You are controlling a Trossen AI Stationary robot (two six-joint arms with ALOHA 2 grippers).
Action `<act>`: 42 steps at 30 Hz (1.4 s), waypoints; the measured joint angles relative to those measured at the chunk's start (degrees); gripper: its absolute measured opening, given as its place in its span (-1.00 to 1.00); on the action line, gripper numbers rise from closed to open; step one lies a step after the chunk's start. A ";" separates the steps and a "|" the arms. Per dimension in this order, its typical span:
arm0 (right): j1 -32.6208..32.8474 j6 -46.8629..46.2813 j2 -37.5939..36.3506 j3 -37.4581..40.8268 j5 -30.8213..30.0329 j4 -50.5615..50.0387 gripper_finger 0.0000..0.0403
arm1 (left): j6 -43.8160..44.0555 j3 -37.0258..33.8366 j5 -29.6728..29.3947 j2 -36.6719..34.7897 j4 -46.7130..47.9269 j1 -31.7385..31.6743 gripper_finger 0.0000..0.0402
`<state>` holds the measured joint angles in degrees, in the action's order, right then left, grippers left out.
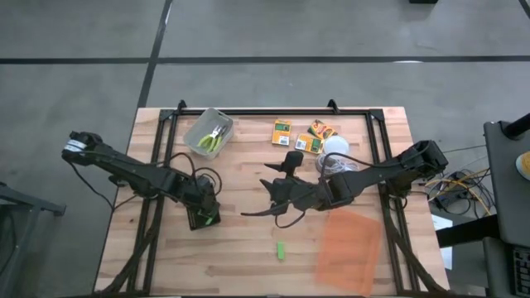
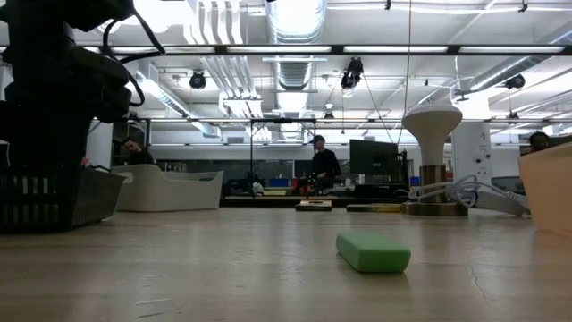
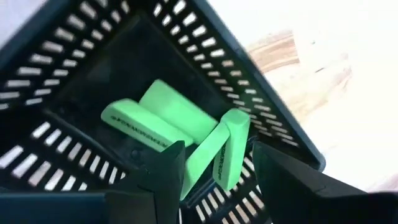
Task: Pick & Place School Supplies
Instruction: Put the green eraser into the black bin
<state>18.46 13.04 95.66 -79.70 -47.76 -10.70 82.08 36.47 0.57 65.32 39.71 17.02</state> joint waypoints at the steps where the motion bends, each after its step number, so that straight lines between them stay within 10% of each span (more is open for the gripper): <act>1: 0.00 0.00 0.00 0.00 0.00 0.01 0.16 | -0.02 0.04 -0.54 0.00 -0.01 -0.12 -0.04; 14: 0.00 0.00 0.00 0.00 -0.03 0.02 0.16 | -3.51 3.87 -9.74 -0.09 -0.20 -1.63 -0.04; 24: 0.02 -2.28 0.00 0.00 0.06 -0.04 0.16 | -26.89 19.44 -25.67 -0.09 -3.13 -1.92 -0.04; 33: 0.42 -24.94 0.00 -1.16 2.13 -8.83 0.16 | -55.58 33.31 -27.53 -0.11 -14.23 -1.82 -0.04; 42: 0.39 -60.30 0.00 -4.33 26.39 -26.03 0.16 | -66.61 38.53 -27.82 -0.11 -14.26 -1.84 -0.04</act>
<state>18.85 -47.26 95.66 -84.03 -21.38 -36.73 15.48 75.01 -27.25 65.21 25.45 15.18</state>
